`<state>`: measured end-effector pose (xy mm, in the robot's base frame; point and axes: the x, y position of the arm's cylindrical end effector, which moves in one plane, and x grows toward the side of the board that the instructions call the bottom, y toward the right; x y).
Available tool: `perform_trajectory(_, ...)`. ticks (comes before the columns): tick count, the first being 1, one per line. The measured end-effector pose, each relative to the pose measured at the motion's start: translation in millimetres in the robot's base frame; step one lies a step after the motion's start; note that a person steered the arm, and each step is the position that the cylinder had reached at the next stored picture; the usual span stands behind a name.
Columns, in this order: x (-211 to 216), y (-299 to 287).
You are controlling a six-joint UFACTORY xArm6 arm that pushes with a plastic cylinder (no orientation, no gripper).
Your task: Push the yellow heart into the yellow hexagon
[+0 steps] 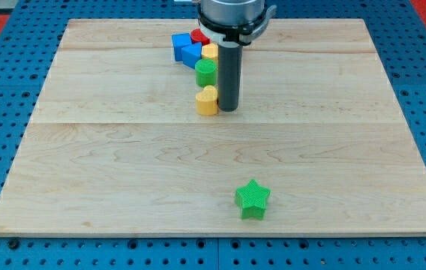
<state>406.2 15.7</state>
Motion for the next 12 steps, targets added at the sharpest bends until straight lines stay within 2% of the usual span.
perform_trajectory(1, 58, -5)
perform_trajectory(2, 40, -43)
perform_trajectory(3, 21, -39)
perform_trajectory(6, 0, -48)
perform_trajectory(8, -23, 14)
perform_trajectory(10, -75, 10)
perform_trajectory(11, -77, 7)
perform_trajectory(12, -60, 67)
